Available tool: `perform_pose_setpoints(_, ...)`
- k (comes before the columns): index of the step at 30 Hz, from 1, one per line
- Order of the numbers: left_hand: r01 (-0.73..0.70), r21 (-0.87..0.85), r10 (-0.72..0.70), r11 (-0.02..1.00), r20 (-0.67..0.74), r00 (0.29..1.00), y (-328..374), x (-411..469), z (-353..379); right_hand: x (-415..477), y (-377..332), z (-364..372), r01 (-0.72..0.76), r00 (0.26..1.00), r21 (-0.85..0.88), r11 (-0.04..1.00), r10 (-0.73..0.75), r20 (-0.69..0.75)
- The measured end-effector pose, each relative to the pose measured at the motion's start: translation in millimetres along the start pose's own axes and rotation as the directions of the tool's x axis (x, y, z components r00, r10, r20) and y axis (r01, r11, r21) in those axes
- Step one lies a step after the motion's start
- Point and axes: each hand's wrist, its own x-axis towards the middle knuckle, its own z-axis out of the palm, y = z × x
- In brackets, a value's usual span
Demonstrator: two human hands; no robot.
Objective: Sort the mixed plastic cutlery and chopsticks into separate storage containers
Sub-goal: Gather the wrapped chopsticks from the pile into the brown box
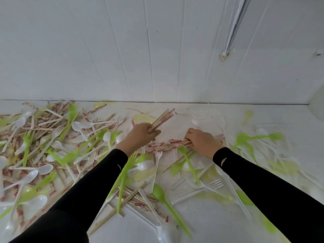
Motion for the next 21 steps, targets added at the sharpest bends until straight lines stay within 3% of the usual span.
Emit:
perform_pose_setpoints(4, -0.063, 0.175, 0.053, 0.983, 0.06, 0.997, -10.2, -18.5, 14.5, -11.3, -0.7, -2.7, -0.107, 0.993, -0.008, 0.994, 0.106, -0.044)
perform_pose_setpoints(11, 0.012, 0.154, -0.022, 0.988, 0.069, 0.997, -16.5, -27.9, 16.9, -30.1, 20.8, -22.4, -0.257, 0.965, 0.029, 0.966, 0.258, -0.048)
perform_pose_setpoints(15, 0.028, 0.132, -0.039, 0.991, 0.079, 0.996, -15.3, -29.3, 28.2, -41.7, 24.5, -32.4, -0.312, 0.947, -0.042, 0.949, 0.307, -0.099)
perform_pose_setpoints(21, -0.003, 0.27, -0.038, 0.963, 0.147, 0.988, -2.5, -28.9, 29.6, -55.0, 30.8, -45.8, -0.451, 0.885, -0.188, 0.873, 0.409, -0.224)
